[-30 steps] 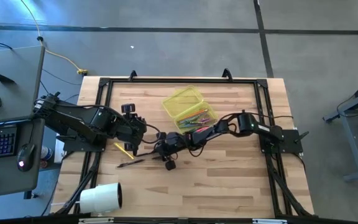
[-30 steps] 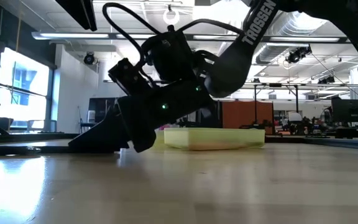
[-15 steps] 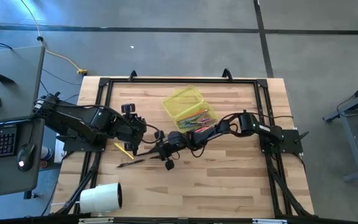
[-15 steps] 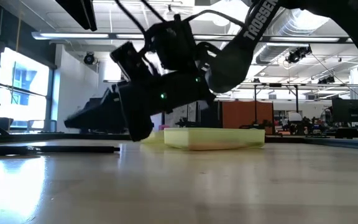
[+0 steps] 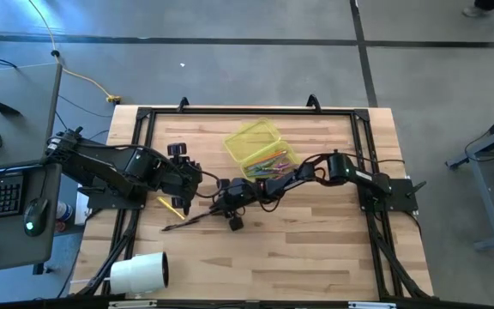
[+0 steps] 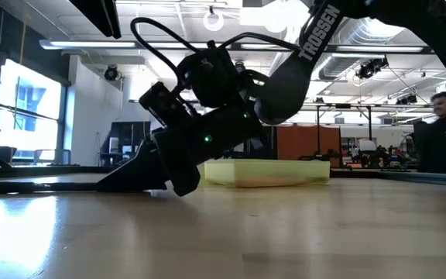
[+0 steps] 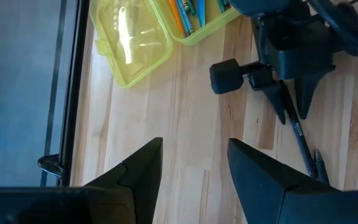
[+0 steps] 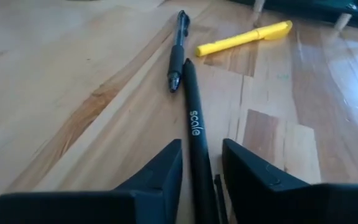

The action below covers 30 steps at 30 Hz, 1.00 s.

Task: Pick & place school supplies into a supply box
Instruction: Put the top black ballpoint pen into the supply box

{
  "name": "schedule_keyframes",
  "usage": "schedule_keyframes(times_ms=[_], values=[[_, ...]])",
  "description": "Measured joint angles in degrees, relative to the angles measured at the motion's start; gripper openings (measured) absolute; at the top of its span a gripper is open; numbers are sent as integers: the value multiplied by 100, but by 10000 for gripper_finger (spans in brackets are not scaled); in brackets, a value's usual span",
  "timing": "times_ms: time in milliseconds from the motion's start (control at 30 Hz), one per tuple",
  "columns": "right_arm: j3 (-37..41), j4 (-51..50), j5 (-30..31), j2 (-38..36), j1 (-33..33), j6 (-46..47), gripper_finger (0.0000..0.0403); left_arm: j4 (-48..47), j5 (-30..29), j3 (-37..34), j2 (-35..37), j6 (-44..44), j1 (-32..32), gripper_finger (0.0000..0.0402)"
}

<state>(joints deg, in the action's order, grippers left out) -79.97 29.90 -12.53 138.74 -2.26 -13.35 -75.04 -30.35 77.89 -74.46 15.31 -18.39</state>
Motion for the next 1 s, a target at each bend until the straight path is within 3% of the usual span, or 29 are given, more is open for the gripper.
schedule_keyframes(times_ms=[167, 333, 433, 533, 800, 900, 1000], values=[[3, 66, 20, 13, -28, -217, 23, 2, 2, 0, 0, 0, 0, 214], [22, -3, 36, -232, -78, 566, 36, 12, 4, 0, 0, 138, 0, 214], [54, -594, 99, -763, -143, 300, 34, 8, 4, 2, 0, 423, 0, 214], [31, -1577, 681, -1496, -231, -444, 15, 6, 39, 2, 0, 496, 0, 214], [28, -5063, 1660, -3345, -232, -860, 31, 19, 293, 2, 0, 603, 0, 214], [424, -5363, 1696, -3783, -147, -899, 19, 32, 291, 2, -2, 860, 0, 214], [1292, -5024, 1576, -4179, 54, -920, 15, 40, 282, 2, -50, 901, 0, 214]])
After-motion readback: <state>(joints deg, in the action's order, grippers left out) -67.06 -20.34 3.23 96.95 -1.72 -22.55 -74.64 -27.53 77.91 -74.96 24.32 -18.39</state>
